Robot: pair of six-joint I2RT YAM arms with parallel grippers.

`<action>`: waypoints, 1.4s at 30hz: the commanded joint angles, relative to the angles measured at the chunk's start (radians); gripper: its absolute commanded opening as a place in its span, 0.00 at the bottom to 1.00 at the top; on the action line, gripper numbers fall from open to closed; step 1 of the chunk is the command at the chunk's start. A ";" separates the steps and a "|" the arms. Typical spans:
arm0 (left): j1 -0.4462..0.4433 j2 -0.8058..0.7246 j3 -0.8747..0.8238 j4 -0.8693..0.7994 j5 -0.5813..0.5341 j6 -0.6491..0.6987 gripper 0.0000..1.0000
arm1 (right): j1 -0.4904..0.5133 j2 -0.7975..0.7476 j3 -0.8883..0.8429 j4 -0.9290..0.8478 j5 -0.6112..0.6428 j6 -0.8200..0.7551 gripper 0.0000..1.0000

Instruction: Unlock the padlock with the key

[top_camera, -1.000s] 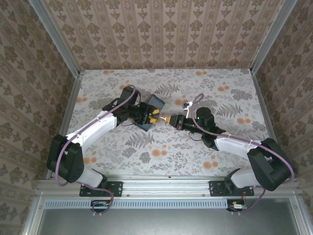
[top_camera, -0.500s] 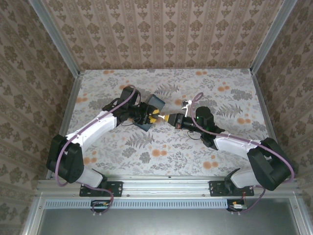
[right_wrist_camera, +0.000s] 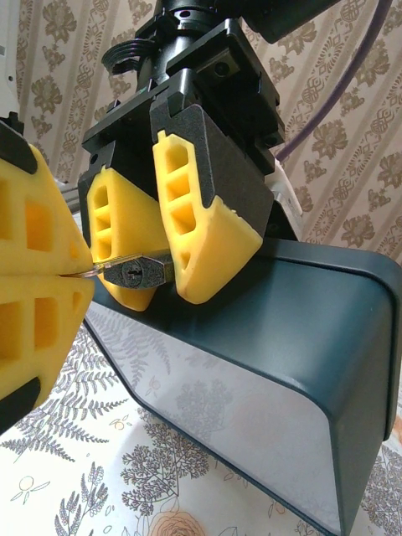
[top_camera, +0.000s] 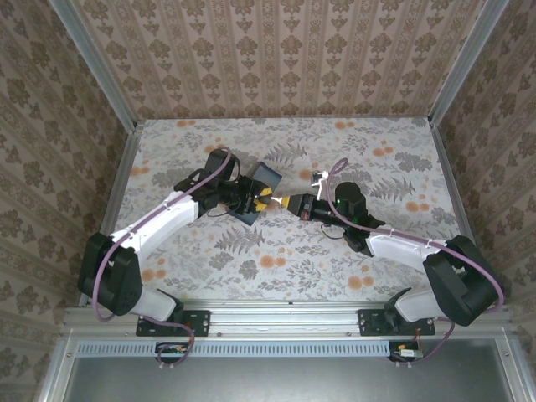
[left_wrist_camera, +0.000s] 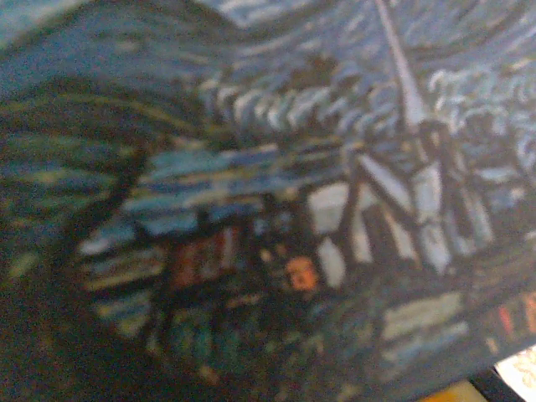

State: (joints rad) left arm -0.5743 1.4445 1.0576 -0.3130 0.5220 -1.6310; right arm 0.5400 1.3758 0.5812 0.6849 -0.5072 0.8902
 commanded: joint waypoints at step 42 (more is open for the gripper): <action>0.013 -0.060 0.001 0.003 -0.013 0.000 0.05 | 0.018 0.042 0.043 0.030 0.000 -0.013 0.02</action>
State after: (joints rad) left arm -0.5667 1.4273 1.0515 -0.3141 0.5079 -1.6306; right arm 0.5510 1.4014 0.5934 0.6849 -0.5045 0.8867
